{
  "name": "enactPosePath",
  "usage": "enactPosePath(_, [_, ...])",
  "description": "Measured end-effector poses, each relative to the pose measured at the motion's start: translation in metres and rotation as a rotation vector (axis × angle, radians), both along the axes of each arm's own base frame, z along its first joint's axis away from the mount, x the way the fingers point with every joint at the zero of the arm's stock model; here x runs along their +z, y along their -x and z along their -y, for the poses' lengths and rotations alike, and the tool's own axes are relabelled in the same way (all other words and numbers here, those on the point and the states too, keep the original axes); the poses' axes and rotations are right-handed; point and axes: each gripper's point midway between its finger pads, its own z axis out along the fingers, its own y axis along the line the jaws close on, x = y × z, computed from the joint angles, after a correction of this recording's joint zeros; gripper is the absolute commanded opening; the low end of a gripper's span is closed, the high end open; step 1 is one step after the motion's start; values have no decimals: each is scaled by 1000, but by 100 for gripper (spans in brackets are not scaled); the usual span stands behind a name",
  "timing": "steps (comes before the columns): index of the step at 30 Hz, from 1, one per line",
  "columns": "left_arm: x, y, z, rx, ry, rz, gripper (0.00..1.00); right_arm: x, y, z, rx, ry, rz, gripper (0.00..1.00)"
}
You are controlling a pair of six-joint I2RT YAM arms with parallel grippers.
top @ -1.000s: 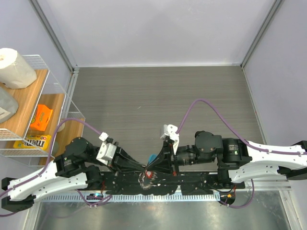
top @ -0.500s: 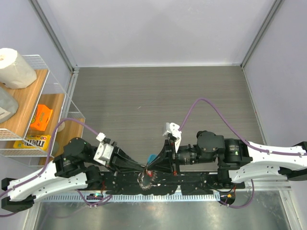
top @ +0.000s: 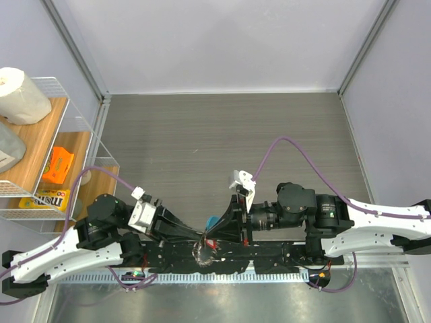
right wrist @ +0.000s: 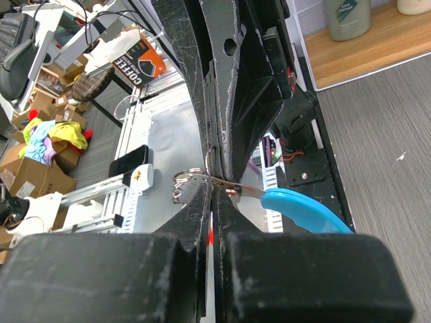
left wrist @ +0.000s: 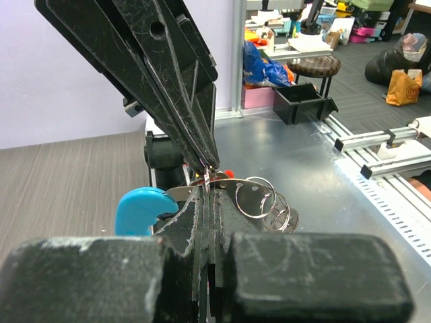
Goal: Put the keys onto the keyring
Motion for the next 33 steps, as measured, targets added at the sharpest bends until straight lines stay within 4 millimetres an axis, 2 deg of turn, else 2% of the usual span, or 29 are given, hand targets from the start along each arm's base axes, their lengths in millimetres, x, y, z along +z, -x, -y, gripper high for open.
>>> enactPosePath(8, [4,1,-2,0,29,12,0,2,1,-3,9,-23,-16,8])
enactPosePath(12, [6,1,-2,0,40,16,0,3,2,-3,12,-28,-17,20])
enactPosePath(16, [13,2,-3,-2,72,28,0,2,0,-3,8,-25,-16,41])
enactPosePath(18, [15,2,-3,-2,80,30,0,2,0,-2,4,-25,-16,46])
enactPosePath(28, [28,1,-3,3,135,26,0,9,-10,10,-32,-11,69,50])
enactPosePath(33, [34,-3,-2,23,166,3,0,39,-21,14,-65,-13,168,50])
